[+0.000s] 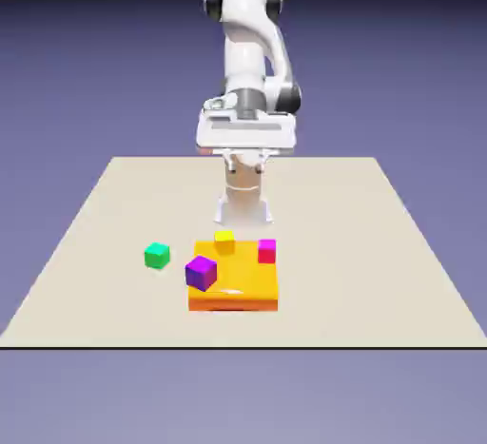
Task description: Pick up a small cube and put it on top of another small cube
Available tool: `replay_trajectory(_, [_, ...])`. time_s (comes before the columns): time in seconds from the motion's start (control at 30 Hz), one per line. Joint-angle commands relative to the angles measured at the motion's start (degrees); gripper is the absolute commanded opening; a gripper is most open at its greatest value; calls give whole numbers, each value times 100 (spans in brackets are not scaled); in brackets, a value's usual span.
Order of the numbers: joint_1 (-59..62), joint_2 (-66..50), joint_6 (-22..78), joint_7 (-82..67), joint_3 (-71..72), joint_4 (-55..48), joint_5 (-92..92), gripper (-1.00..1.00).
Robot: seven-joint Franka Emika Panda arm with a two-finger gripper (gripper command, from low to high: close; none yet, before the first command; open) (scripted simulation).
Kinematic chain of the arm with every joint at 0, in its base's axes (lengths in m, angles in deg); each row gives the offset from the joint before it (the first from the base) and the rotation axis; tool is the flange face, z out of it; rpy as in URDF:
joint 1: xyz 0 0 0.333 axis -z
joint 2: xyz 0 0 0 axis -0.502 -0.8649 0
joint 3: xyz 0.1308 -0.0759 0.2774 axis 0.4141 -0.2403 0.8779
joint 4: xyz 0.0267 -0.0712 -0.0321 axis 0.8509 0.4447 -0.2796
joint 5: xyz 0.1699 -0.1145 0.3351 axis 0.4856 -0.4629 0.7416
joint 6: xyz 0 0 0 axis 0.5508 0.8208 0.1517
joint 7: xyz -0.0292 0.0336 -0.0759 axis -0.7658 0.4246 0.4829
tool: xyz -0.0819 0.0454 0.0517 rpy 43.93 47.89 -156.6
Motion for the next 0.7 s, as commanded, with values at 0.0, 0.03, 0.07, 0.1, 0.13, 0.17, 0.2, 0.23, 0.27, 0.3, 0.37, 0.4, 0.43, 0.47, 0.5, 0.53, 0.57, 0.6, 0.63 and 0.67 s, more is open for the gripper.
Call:
replay_trajectory(0.0, [85,-130,53,-242,-127,24,-250,0])
replay_trajectory(0.03, [170,-261,107,-484,-255,48,-499,0])
replay_trajectory(0.07, [255,-391,160,-726,-382,71,-748,0])
replay_trajectory(0.1, [341,-521,213,-968,-509,95,-997,0])
replay_trajectory(0.13, [426,-651,266,-1210,-637,119,-1246,0])
replay_trajectory(0.17, [511,-781,320,-1452,-764,143,-1495,0])
replay_trajectory(0.2, [596,-912,373,-1694,-891,167,-1745,0])
replay_trajectory(0.23, [681,-1042,426,-1935,-1019,190,-1994,0])
replay_trajectory(0.27, [766,-1172,479,-2177,-1146,214,-2243,0])
replay_trajectory(0.3, [851,-1302,533,-2419,-1273,238,-2492,0])
replay_trajectory(0.37, [1022,-1563,639,-2903,-1528,286,-2990,0])
replay_trajectory(0.4, [1107,-1693,693,-3145,-1655,310,-3240,0])
replay_trajectory(0.43, [1192,-1823,746,-3387,-1783,333,-3489,0])
replay_trajectory(0.47, [1277,-1953,799,-3629,-1910,357,-3738,0])
replay_trajectory(0.5, [1362,-2084,852,-3870,-2037,381,-3987,0])
replay_trajectory(0.53, [1447,-2214,906,-4112,-2165,405,-4236,0])
replay_trajectory(0.57, [1533,-2344,959,-4354,-2292,429,-4486,0])
replay_trajectory(0.6, [1618,-2474,1012,-4596,-2419,452,-4735,0])
replay_trajectory(0.63, [1703,-2604,1065,-4838,-2547,476,-4984,0])
replay_trajectory(0.67, [1788,-2735,1119,-5080,-2674,500,-5233,0])
